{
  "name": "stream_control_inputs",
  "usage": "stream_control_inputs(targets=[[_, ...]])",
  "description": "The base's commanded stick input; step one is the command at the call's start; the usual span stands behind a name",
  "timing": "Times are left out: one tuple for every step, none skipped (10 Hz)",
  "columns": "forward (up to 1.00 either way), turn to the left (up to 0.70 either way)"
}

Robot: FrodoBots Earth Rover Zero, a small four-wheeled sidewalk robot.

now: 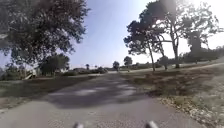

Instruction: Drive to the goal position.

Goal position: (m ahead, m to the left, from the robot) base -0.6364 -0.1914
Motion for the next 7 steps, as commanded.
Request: stream_control_inputs(targets=[[0.10, -0.01], [0.10, -0.01], [0.10, -0.01], [0.10, -0.01], [0.11, -0.01], [0.11, -0.01], [0.11, -0.01]])
